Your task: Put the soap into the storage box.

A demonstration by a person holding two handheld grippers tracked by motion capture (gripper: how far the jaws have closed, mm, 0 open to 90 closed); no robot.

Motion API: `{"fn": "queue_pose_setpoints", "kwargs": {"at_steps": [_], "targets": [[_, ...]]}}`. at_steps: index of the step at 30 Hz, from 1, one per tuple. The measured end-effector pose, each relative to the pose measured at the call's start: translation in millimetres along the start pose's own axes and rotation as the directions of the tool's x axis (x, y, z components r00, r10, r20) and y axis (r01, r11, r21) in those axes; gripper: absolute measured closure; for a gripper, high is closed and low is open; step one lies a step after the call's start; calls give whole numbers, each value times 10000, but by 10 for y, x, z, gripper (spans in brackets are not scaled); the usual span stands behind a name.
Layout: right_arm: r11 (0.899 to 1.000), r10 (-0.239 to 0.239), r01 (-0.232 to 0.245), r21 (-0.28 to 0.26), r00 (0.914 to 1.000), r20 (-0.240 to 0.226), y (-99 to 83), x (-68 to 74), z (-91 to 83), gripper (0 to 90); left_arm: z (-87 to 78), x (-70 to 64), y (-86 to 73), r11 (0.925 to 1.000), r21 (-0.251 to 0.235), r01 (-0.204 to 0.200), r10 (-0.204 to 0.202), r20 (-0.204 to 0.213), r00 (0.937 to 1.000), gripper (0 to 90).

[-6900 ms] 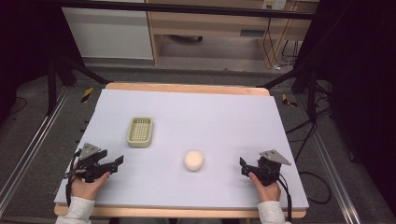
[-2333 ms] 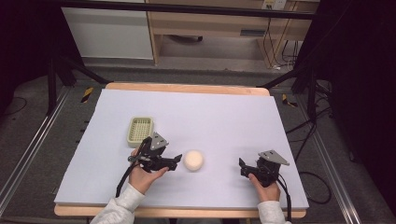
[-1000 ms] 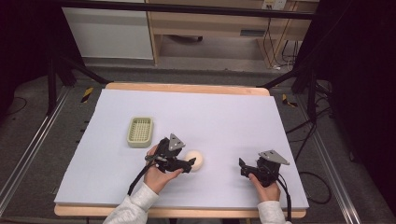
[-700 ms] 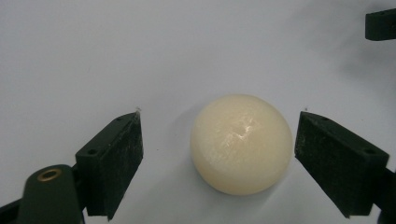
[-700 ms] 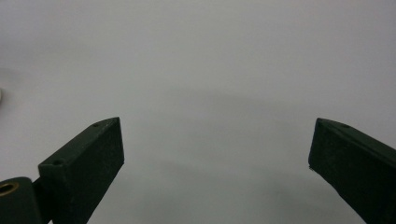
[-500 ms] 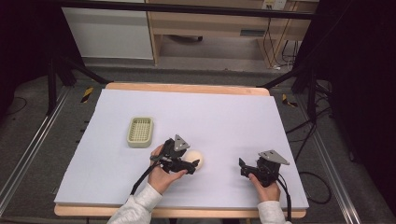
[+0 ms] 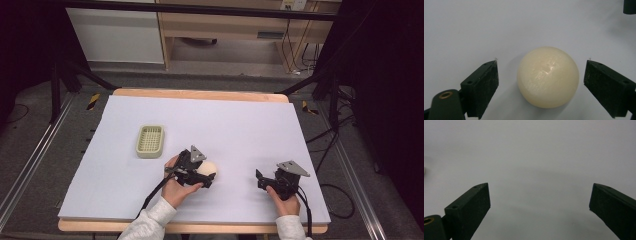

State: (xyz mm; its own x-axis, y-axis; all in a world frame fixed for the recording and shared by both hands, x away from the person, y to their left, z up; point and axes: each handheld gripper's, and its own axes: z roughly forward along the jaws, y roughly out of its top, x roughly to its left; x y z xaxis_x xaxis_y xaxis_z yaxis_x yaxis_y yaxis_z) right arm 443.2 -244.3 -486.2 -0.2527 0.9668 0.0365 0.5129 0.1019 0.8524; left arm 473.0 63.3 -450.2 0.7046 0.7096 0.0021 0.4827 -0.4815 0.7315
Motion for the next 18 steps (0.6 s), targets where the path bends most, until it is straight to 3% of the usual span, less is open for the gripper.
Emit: {"fn": "queue_pose_setpoints", "kwargs": {"at_steps": [18], "targets": [[10000, 21, -21, 21, 10000, -11, 1, -1, 1, 38, 130, -18, -12, 9990, 438, -80, 82, -38, 10000, 116]]}}
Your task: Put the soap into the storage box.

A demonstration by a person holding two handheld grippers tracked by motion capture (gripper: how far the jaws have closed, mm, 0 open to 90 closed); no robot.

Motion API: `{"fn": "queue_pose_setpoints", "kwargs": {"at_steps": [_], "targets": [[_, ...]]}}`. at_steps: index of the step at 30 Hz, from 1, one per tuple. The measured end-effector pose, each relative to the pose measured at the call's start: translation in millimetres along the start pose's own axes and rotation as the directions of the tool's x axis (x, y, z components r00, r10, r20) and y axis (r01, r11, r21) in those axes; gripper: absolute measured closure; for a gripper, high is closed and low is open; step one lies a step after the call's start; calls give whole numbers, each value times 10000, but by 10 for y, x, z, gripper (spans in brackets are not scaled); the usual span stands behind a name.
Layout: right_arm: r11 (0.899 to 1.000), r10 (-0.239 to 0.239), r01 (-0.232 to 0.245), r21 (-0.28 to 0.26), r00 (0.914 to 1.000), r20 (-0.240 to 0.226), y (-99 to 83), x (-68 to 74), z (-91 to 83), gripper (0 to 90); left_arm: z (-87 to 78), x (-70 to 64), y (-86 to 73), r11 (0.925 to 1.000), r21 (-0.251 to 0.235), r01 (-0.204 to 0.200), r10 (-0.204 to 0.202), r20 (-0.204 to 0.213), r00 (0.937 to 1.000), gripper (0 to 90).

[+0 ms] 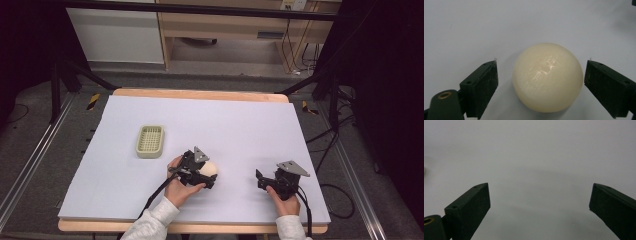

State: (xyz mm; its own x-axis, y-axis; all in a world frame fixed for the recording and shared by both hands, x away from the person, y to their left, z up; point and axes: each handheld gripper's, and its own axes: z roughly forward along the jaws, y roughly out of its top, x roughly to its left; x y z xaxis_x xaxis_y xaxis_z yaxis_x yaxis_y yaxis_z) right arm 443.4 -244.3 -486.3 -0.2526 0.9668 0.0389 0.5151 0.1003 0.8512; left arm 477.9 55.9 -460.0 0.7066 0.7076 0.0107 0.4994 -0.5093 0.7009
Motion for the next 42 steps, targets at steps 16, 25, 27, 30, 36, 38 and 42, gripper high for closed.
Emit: {"fn": "queue_pose_setpoints", "kwargs": {"at_steps": [16, 25, 27, 30, 36, 38, 42], "targets": [[10000, -9, 9, -2, 10000, 3, 0, -1, 1, 38, 108, -24, -25, 9998, 206, -22, 22, -7, 10000, 170], [10000, -16, 16, -1, 10000, 15, 0, -1, 1, 38, 144, -40, -35, 9997, 260, -41, 40, 46, 10000, 214], [10000, -22, 22, -1, 10000, 19, 0, -1, 1, 38, 149, -46, -35, 9996, 298, -33, 31, 45, 10000, 224], [10000, -30, 30, 1, 10000, 18, 0, -2, 3, 39, 156, -53, -34, 9995, 295, -61, 60, 21, 10000, 234], [10000, -30, 30, -1, 10000, 28, 0, -1, 3, 39, 158, -55, -33, 9996, 288, -53, 53, 14, 10000, 237], [10000, -32, 32, 5, 10000, 25, 0, 0, 2, 39, 158, -55, -33, 9996, 277, -29, 28, 12, 10000, 237], [10000, -31, 31, 5, 10000, 28, 0, -1, 4, 39, 161, -58, -31, 9997, 250, 8, -8, -4, 10000, 238]]}}
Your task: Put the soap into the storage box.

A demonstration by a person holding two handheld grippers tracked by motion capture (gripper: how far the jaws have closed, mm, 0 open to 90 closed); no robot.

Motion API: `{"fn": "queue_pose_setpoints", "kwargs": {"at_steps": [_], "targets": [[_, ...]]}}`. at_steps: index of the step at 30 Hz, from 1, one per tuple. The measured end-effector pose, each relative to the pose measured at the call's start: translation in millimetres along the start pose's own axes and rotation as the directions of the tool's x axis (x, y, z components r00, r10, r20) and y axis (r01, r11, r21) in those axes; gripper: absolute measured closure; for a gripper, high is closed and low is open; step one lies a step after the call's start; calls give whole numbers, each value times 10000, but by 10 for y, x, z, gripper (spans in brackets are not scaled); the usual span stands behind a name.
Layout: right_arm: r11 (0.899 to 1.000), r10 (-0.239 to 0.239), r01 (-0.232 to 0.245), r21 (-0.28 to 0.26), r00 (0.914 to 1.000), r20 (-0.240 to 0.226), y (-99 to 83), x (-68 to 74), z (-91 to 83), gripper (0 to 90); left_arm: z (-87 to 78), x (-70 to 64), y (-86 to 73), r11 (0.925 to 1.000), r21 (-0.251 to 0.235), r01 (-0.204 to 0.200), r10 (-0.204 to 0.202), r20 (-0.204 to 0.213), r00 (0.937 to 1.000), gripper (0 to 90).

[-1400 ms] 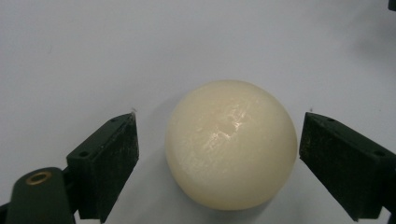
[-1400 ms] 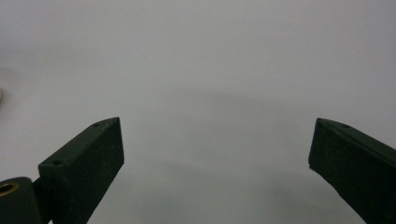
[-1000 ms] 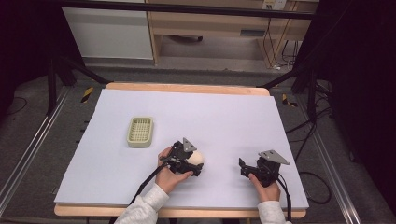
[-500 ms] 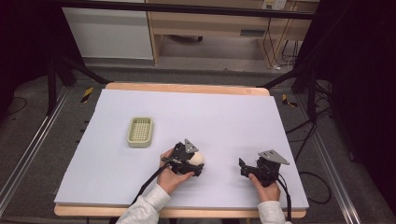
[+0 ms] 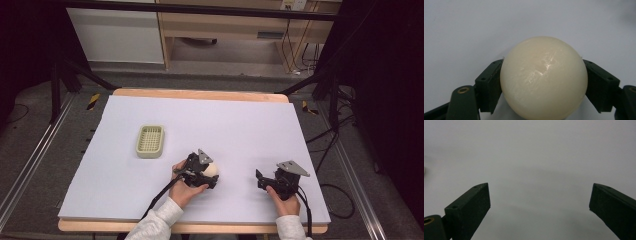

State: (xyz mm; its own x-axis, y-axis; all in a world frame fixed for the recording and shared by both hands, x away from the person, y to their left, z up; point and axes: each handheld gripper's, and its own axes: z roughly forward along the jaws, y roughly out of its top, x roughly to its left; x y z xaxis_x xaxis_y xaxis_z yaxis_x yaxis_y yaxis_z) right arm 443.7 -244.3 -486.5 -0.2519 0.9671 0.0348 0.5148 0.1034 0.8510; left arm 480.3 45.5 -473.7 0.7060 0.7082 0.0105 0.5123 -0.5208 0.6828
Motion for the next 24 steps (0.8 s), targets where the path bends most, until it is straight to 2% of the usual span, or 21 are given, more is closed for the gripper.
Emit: {"fn": "queue_pose_setpoints", "kwargs": {"at_steps": [5, 13, 24], "targets": [[10000, 14, -14, 5, 10000, -22, 1, 1, -3, 38, 1, -12, 1, 10000, -31, 57, -57, -74, 10000, 239], [10000, 3, -3, -2, 10000, -7, 1, 2, -4, 39, -17, -1, 1, 9999, 21, 132, -132, 67, 9999, 240], [10000, 2, -2, -9, 10000, -7, 0, 3, -4, 39, -130, 34, -3, 9999, -85, 95, -95, 81, 9999, 240]]}}
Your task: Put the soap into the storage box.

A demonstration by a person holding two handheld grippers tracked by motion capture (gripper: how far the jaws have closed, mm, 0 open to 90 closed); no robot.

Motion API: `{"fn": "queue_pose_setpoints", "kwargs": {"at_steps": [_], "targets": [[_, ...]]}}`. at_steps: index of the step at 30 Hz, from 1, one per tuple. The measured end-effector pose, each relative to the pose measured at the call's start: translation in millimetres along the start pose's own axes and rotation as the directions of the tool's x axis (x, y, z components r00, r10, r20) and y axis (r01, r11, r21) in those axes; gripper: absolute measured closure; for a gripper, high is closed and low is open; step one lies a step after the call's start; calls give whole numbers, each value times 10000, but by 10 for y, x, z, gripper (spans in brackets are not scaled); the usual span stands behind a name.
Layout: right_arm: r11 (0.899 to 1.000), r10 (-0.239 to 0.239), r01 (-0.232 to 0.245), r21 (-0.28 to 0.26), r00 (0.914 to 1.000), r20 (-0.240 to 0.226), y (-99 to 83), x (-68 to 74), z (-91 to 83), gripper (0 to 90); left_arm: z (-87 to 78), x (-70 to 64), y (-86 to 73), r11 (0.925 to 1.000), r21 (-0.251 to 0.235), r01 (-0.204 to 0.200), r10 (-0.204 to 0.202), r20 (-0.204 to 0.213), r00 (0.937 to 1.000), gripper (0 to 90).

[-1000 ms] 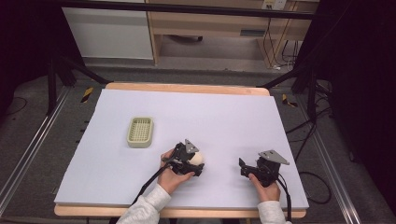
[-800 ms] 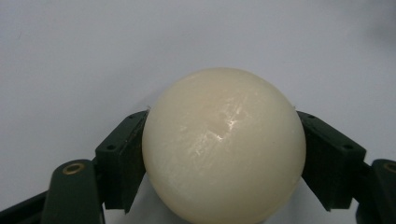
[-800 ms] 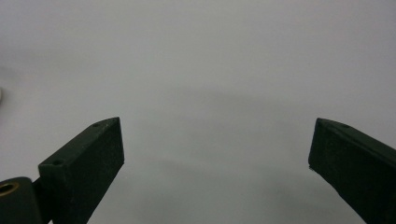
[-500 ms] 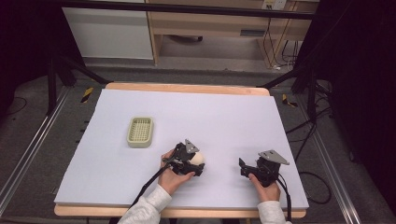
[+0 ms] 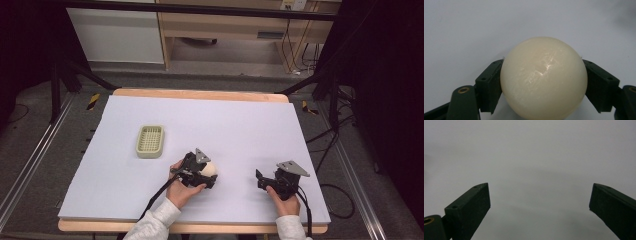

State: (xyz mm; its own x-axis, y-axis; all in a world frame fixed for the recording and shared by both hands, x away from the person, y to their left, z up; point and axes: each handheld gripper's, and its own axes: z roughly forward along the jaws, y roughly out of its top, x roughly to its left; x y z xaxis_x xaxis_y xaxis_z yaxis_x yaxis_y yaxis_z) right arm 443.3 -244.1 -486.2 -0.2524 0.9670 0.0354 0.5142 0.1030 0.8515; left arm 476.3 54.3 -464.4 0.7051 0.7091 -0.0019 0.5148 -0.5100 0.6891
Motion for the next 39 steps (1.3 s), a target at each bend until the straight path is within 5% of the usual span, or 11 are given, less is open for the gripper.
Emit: {"fn": "queue_pose_setpoints", "kwargs": {"at_steps": [39], "targets": [[10000, 16, -16, -24, 10000, 11, 0, 1, -2, 38, -568, 435, -114, 9986, -442, 303, -326, -533, 9980, 240]]}}
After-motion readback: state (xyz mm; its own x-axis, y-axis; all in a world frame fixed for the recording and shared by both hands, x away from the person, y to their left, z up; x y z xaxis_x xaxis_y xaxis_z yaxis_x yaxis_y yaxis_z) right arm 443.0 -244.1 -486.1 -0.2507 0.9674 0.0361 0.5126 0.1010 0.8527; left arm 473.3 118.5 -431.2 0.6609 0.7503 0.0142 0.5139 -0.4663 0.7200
